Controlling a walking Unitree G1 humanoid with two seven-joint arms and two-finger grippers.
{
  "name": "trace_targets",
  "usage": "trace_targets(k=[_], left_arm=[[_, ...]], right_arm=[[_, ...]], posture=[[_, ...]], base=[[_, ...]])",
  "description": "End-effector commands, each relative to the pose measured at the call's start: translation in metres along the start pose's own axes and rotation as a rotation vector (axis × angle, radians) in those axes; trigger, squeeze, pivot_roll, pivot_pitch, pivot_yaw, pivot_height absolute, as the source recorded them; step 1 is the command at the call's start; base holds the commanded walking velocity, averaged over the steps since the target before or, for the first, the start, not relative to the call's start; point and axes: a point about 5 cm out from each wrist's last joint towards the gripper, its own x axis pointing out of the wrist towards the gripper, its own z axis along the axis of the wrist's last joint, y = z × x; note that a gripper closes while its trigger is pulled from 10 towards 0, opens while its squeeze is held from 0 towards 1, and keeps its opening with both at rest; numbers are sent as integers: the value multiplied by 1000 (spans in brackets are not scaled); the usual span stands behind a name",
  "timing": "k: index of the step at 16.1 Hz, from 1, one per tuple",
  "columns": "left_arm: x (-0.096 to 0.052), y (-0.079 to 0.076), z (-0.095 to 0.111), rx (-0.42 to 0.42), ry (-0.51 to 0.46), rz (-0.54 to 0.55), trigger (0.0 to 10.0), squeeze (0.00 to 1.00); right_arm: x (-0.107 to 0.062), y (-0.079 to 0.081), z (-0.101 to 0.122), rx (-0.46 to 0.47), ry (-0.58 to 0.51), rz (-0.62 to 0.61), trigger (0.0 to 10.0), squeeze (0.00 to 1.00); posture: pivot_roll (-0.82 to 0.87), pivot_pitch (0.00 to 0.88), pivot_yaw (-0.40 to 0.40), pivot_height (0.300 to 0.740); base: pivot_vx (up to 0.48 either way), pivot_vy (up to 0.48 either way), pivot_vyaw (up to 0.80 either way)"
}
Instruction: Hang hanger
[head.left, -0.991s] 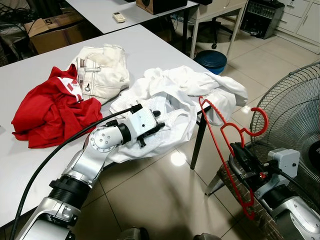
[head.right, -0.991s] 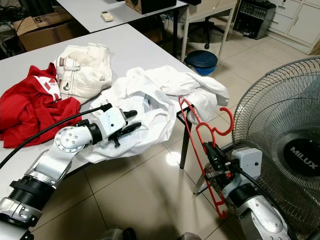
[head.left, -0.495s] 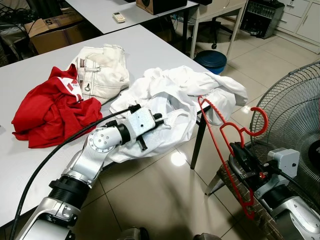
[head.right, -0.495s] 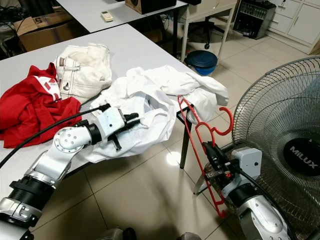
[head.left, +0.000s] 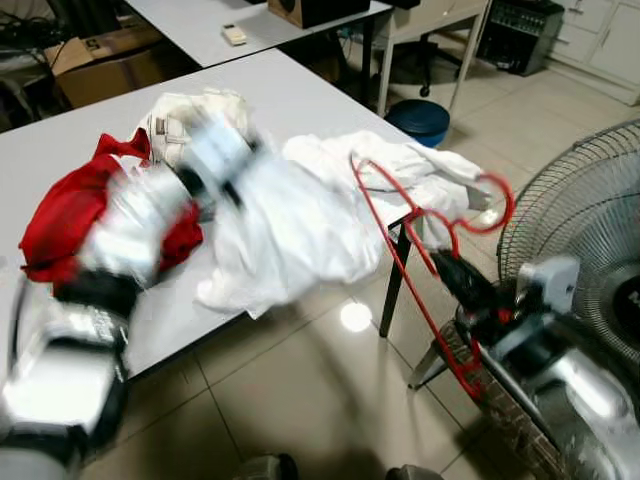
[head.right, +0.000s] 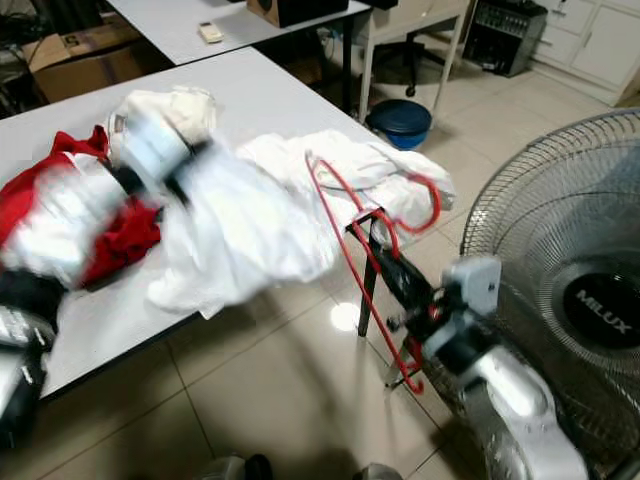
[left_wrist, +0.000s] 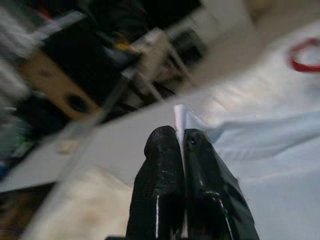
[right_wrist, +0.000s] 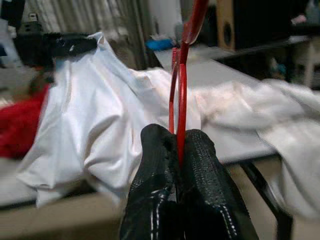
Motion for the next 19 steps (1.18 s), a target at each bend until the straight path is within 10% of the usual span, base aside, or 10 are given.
trace_targets(k=[1,4,6,10,16,19], left_arm=[[-6,33,11,21,-24,84,0,0],[-15,98,64,126,-148,258,0,0],[-18,107,88,96,-278,252,0,0],[-19,34,43,72,-280,-166,0,0],[-43,-10,20,23,-241,-366,0,0],[-62,-41,16,-50,-190,-531,0,0]], right_arm=[[2,0,19,2,-66,28,10000,0],[14,-3,44,-4,-152,48,10000,0],[17,0,50,-6,-179,60,10000,0],[6,12,48,85,-161,139,10000,0],[-16,-1,41,43,36,262,10000,0],[-15,-19,39,-120,199,264,10000,0]], posture=[[-171,60,80,740],[-164,57,77,740],[-160,57,83,740],[-156,61,81,740],[-161,47,58,740],[-160,37,48,740]], base=[[0,0,0],[0,0,0],[0,0,0],[0,0,0],[0,0,0],[0,0,0]])
